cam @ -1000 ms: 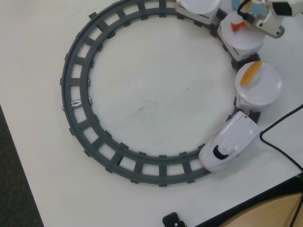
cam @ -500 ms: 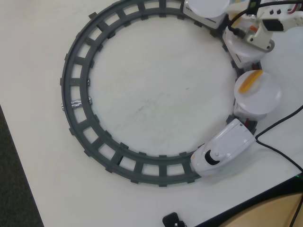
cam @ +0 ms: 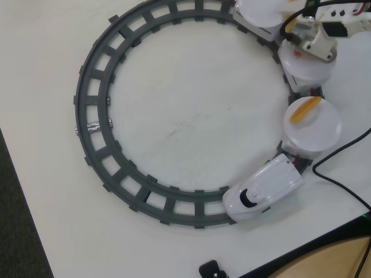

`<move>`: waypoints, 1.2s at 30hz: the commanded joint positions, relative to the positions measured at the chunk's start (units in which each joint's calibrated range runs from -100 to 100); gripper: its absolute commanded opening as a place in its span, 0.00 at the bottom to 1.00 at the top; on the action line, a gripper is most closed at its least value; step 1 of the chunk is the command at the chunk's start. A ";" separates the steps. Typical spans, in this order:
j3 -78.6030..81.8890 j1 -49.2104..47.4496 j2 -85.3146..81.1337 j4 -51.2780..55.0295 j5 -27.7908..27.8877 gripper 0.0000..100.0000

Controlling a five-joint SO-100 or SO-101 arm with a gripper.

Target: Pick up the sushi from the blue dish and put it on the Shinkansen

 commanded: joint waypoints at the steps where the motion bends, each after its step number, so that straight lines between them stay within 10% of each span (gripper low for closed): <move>1: -0.20 -0.32 -2.75 -1.12 -0.19 0.02; 36: -0.20 -0.59 1.93 2.05 0.39 0.03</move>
